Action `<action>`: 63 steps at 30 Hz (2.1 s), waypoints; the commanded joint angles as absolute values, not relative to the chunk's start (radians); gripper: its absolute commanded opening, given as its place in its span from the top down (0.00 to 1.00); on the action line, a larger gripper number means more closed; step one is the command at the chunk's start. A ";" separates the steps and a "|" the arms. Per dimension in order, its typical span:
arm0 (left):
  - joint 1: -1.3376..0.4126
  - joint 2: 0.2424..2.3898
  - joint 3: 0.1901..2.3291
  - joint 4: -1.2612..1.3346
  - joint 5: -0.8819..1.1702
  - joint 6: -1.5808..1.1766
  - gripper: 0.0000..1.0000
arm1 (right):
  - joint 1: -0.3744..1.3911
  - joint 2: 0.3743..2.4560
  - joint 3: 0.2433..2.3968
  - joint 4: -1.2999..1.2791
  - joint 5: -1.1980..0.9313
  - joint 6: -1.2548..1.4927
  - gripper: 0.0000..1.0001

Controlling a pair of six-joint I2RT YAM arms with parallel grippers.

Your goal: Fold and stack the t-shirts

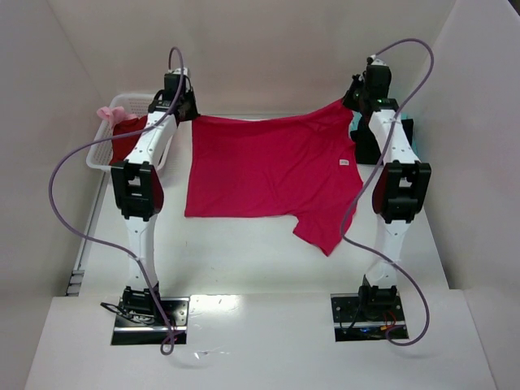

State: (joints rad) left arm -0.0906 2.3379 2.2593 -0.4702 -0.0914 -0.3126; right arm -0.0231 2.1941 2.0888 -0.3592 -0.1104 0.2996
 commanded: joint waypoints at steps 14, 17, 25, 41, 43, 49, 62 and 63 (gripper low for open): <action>-0.095 2.094 1.895 -0.345 -0.071 -0.305 1.00 | -0.041 1.812 1.596 -0.262 -0.126 0.350 1.00; -0.095 2.085 1.841 -0.322 -0.071 -0.305 1.00 | -0.041 1.789 1.530 -0.239 -0.126 0.374 1.00; -0.095 2.066 1.778 -0.302 -0.060 -0.314 1.00 | -0.041 1.770 1.445 -0.230 -0.146 0.403 1.00; -0.095 2.048 1.680 -0.291 -0.051 -0.333 1.00 | -0.041 1.752 1.299 -0.230 -0.132 0.423 1.00; -0.095 2.039 1.658 -0.291 -0.051 -0.333 1.00 | -0.041 1.761 1.299 -0.230 -0.121 0.423 1.00; -0.095 2.019 1.594 -0.281 -0.041 -0.353 1.00 | -0.051 1.812 1.327 -0.230 -0.100 0.423 1.00; -0.095 1.999 1.506 -0.259 -0.014 -0.364 1.00 | -0.098 1.851 1.474 -0.273 -0.089 0.423 1.00; -0.095 1.990 1.496 -0.259 -0.014 -0.373 1.00 | -0.098 1.862 1.474 -0.273 -0.089 0.423 1.00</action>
State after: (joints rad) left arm -0.0910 2.0499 1.5158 -0.2890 -0.0265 -0.3481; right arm -0.0902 1.8408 1.4197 -0.2741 -0.1120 0.4259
